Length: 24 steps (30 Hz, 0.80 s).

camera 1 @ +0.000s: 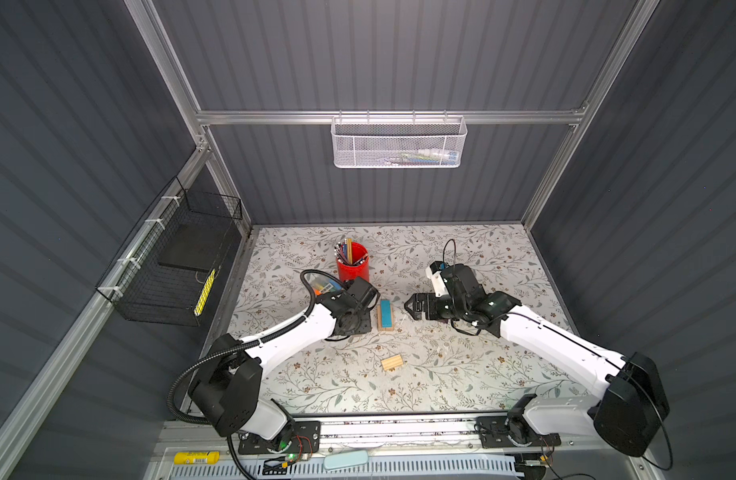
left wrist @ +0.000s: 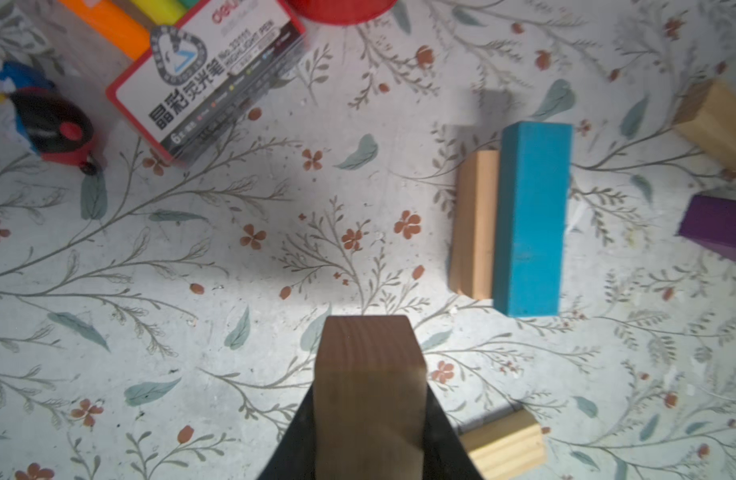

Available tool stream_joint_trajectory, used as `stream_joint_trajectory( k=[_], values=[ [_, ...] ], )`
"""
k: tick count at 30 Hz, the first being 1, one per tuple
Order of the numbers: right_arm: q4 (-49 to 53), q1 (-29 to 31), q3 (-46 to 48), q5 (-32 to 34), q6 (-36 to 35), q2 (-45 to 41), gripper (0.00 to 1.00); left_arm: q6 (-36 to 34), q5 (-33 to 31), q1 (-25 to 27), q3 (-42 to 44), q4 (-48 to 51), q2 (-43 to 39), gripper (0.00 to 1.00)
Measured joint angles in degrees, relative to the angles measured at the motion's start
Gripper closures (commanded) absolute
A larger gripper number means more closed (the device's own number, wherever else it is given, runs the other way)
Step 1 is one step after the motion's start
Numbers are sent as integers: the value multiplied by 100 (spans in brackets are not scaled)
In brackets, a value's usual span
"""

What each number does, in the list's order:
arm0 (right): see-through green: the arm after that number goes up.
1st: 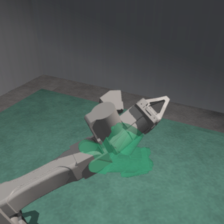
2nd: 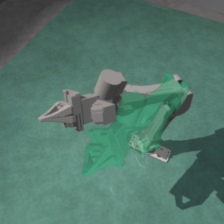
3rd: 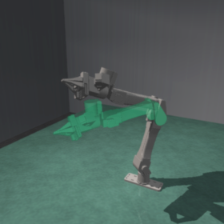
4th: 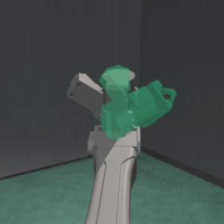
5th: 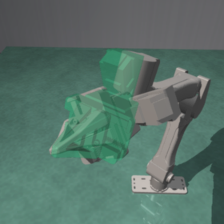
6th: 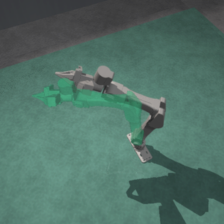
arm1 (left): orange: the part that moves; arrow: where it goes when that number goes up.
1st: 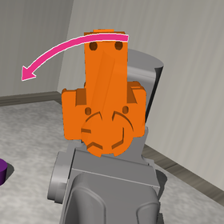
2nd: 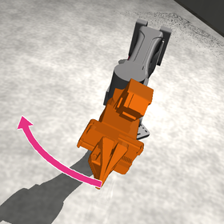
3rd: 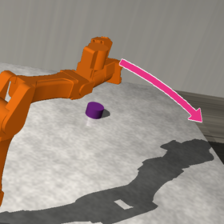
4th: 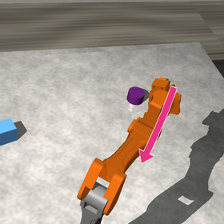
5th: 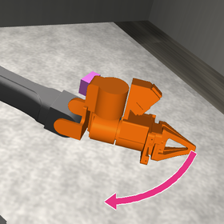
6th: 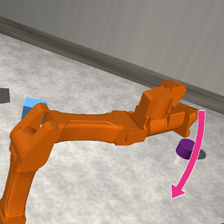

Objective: Build the wood block tower
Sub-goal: 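Carry the small wooden block with the left gripper and set it against the teal block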

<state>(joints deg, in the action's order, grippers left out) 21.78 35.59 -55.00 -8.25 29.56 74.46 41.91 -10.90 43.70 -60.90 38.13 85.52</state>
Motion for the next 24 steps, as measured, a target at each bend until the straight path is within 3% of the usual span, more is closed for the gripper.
stream_joint_trajectory(
  k=[10,16,24],
  values=[
    [114,-708,337,-181,223,-190,1,118,2,411,-1582,313,1248,87],
    [101,-879,498,-315,299,-229,1,76,-26,433,-2146,518,1987,88],
    [94,-1014,586,-466,369,-229,1,17,-190,431,-2586,640,2398,87]
  ],
)
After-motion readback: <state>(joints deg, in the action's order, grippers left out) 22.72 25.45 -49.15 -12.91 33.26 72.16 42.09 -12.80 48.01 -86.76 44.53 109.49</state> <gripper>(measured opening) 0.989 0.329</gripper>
